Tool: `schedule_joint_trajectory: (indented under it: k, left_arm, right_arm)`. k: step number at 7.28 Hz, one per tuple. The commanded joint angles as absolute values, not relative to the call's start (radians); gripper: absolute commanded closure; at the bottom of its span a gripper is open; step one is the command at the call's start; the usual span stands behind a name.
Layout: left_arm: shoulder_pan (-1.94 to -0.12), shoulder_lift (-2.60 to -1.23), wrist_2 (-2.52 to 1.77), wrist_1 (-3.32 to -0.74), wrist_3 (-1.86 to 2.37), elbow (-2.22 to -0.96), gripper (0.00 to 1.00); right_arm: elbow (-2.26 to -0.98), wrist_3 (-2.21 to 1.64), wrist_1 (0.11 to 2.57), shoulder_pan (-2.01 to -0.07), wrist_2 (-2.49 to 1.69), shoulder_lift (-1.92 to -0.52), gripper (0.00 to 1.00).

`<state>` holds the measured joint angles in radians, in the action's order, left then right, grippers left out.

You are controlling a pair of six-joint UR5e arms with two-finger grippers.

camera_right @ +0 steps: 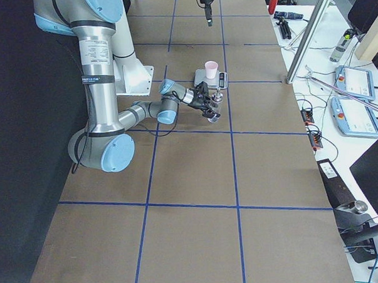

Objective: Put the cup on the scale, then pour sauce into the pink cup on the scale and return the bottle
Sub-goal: 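Carry the glass bottle with the right gripper back to its spot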

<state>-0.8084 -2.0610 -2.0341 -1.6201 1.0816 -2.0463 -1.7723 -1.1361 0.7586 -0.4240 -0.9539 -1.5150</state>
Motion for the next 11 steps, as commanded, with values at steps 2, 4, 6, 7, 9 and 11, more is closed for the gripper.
schedule_joint_trajectory:
  k: [2,4,6,7,9,11]
  left_arm:
    - [-0.808,-2.062,-2.034,-1.62,1.086,-2.046,0.24]
    - [-0.808,-2.062,-2.034,-1.618,1.086,-2.046,0.24]
    - [-0.808,-2.062,-2.034,-1.618,1.088,-2.046,0.24]
    - [-0.808,-2.062,-2.034,-1.618,1.088,-2.046,0.24]
    - [-0.808,-2.062,-2.034,-1.618,1.086,-2.046,0.24]
    - [-0.807,-2.062,-2.033,-1.618,1.088,-2.046,0.24]
  right_arm:
    - [-1.735,-1.167,0.758,-0.423,-0.919,-1.514,1.0]
    - [-1.735,-1.226,0.758,-0.423,-0.917,-1.517,1.0]
    - [-1.727,-1.227,0.759,-0.423,-0.917,-1.517,1.0]
    - [-1.718,-1.227,0.759,-0.423,-0.917,-1.517,1.0]
    - [-1.709,-1.227,0.759,-0.419,-0.922,-1.517,1.0]
    - [-1.701,-1.227,0.761,-0.416,-0.925,-1.519,1.0]
